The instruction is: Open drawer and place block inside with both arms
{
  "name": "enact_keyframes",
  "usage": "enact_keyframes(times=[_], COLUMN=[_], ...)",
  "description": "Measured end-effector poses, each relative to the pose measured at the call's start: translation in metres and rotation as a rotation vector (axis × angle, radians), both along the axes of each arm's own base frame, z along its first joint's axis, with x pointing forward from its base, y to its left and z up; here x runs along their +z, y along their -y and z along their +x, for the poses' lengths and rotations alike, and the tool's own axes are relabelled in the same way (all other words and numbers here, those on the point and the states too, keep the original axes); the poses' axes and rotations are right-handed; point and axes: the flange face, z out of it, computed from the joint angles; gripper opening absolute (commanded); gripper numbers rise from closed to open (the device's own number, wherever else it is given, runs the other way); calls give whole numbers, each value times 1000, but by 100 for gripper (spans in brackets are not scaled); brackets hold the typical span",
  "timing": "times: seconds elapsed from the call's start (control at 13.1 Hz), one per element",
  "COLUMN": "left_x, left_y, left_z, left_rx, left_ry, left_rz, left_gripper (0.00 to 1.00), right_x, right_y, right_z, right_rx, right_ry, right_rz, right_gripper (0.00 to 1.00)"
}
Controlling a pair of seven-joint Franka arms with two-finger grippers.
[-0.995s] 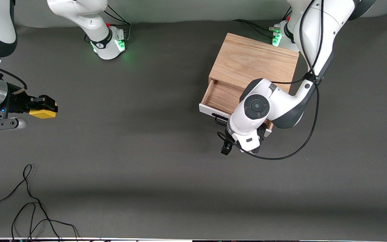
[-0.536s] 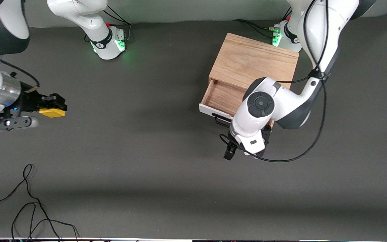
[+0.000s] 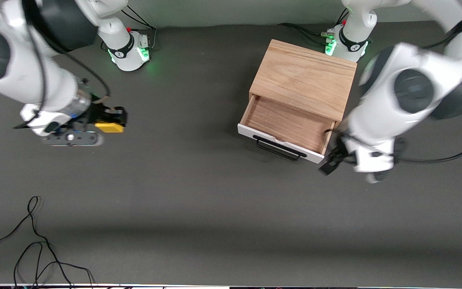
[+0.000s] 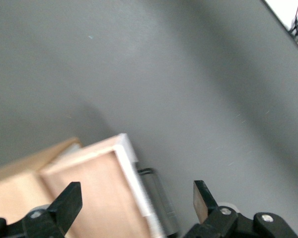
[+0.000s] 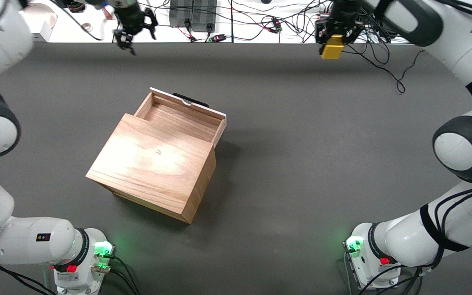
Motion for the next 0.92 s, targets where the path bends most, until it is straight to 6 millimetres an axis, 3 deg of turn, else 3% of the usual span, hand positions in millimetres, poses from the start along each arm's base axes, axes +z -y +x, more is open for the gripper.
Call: enact_keyframes(times=[0.15, 0.38, 0.61, 0.92], left_x=[23, 45, 64, 80], left_y=[-44, -94, -145, -171], left_z=[-10, -23, -36, -58], left_rx=[-136, -308, -509, -681], left_ry=[-45, -87, -91, -83], left_rz=[-1, 3, -5, 8], left_gripper=[100, 100, 100, 100], right_x=[-10, -29, -48, -81], right_y=[-42, -112, -170, -248], right_z=[2, 6, 3, -22], right_rx=[-41, -106, -188, -287], right_ry=[4, 25, 34, 35], right_rz=[-8, 6, 39, 96], right_gripper=[0, 0, 0, 0])
